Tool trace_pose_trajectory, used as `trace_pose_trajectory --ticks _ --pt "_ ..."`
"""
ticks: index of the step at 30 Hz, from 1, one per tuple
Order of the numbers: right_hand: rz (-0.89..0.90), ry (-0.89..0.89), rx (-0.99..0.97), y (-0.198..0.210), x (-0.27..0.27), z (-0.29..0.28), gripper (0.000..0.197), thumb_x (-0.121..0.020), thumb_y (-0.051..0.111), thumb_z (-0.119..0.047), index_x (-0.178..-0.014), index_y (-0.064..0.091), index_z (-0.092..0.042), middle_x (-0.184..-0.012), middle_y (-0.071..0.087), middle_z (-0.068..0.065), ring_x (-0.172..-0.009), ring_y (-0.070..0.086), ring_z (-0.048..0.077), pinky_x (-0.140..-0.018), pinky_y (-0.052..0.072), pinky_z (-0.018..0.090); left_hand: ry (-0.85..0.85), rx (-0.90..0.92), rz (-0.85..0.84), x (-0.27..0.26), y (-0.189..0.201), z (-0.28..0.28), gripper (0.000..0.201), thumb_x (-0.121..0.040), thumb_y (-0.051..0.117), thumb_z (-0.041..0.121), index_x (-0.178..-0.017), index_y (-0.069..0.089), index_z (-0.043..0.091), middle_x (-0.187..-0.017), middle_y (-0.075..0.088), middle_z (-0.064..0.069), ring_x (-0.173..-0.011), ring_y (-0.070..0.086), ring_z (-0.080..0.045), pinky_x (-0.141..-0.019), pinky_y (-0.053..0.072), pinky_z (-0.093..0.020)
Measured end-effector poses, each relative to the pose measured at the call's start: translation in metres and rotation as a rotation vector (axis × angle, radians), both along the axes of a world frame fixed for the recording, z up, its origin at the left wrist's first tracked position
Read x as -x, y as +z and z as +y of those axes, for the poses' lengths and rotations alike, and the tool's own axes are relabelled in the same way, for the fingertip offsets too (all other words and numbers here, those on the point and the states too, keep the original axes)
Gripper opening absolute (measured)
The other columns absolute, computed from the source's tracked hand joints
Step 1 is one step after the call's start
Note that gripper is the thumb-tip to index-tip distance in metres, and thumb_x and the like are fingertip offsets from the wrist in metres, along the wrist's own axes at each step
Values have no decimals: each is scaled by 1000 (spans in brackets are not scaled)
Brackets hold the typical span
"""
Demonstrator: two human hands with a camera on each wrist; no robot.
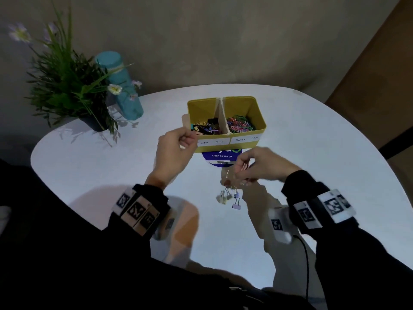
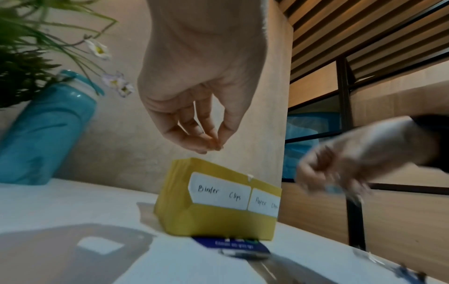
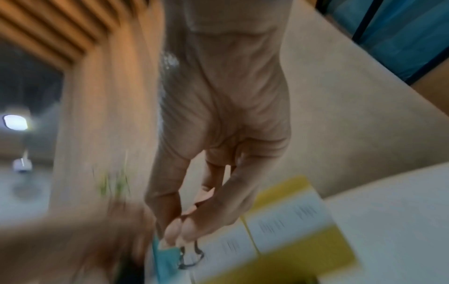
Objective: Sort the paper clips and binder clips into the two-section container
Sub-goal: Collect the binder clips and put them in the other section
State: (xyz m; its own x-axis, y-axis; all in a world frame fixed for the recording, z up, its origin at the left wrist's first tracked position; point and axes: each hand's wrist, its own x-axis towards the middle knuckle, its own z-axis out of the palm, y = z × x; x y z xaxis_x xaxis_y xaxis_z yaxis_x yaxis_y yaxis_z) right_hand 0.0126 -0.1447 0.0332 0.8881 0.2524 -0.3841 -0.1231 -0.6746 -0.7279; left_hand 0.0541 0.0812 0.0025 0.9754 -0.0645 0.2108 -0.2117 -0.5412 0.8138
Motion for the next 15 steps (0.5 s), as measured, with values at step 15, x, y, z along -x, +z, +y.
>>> trace_pose_trajectory --ticks 15 --pt "-517 -33 214 31 -54 41 30 -90 62 -15 -118 64 -25 -102 69 -1 -89 66 17 -81 55 35 -512 -793 562 69 -34 -10 59 -56 85 48 -101 53 29 -101 59 8 -97 55 -18 -78 44 -32"
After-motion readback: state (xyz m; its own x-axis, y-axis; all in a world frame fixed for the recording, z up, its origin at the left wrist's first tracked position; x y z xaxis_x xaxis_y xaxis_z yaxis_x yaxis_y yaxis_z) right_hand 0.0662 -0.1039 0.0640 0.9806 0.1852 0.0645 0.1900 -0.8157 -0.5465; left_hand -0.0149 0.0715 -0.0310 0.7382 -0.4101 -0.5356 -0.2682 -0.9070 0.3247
